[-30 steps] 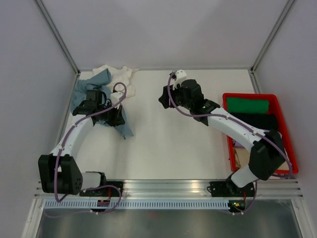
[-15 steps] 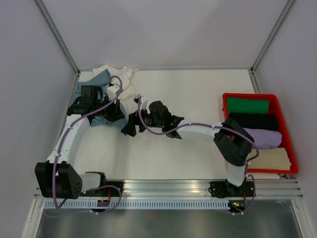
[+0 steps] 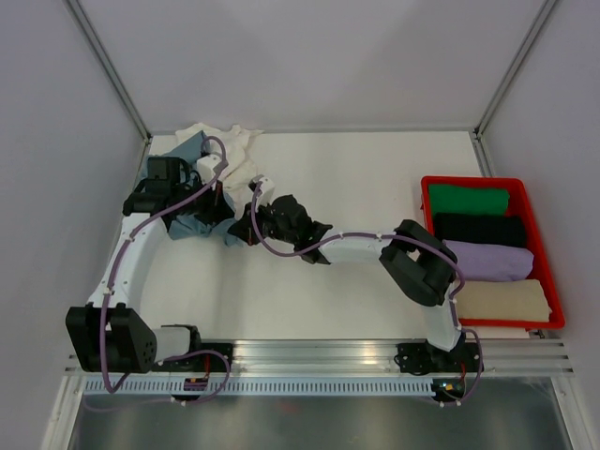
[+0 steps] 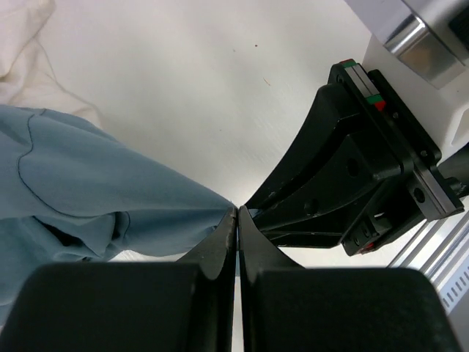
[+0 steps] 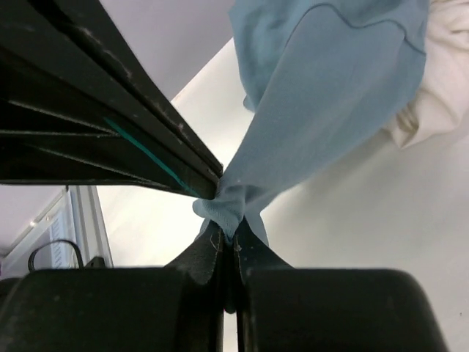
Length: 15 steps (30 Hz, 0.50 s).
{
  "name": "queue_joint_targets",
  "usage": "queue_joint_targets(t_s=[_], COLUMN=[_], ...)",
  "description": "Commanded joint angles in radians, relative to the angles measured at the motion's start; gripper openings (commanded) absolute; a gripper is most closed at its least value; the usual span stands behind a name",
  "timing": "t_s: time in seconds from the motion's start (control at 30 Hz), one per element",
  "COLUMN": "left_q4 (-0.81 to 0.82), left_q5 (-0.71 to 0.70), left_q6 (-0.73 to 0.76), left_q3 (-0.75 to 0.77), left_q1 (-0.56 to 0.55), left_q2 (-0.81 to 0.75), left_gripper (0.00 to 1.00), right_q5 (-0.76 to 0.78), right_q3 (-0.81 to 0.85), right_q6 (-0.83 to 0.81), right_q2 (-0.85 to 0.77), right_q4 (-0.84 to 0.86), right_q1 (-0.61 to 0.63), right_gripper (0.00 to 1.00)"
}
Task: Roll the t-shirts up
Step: Grab a tshirt with the left arm
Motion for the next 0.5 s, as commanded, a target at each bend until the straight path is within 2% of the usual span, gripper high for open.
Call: queue_joint_targets(t_s=[0.0,0.1,0.13,0.17,0.2,0.3,0.43,0.47], left_q4=[-0.006,-0.035,-0.062,-0.078,-0.089,-0.130,-0.201,-0.255], left_q5=[0.063,0.060,0.055,0.049,0.030,-0.032,-0.139,-0.153], left_q6=[-0.026,-0.018,-0.012,-0.014,-0.017,-0.040,-0.075,-0.062], left_q3=[0.054,0.085,0.114,0.128,0.145,0.226,0.335,0.366], left_q1=[0.007,0.010,0.012,0.012,0.012,0.012,0.013,0.013], left_q2=[0.006,0.003,0.003,0.003,0.000,-0.015,-0.040,-0.049], left_gripper=[0.02,0.03,0.10,0.23,0.45,0.70,0.79,0.80], right_q5=[0.076,0.093,0.092,0.087,0.080,0.052,0.081,0.093], right_q3=[0.054,0.058,0.063,0.071,0.087,0.136,0.257,0.338], right_q6=[-0.016,-0.024,-0.015,-0.010,-0.003,0.028,0.019,0.001], right_q2=[-0.032,-0.054,-0.057,-0.057,-0.056,-0.043,-0.017,0.010], right_q4=[0.041,0.018,0.014,0.009,0.006,-0.017,-0.109,-0.136], right_q1=[0.005,0.000,-0.005,-0.015,-0.025,-0.060,-0.101,-0.106], right_gripper=[0.00,0.00,0.00,0.00,0.00,0.01,0.00,0.00])
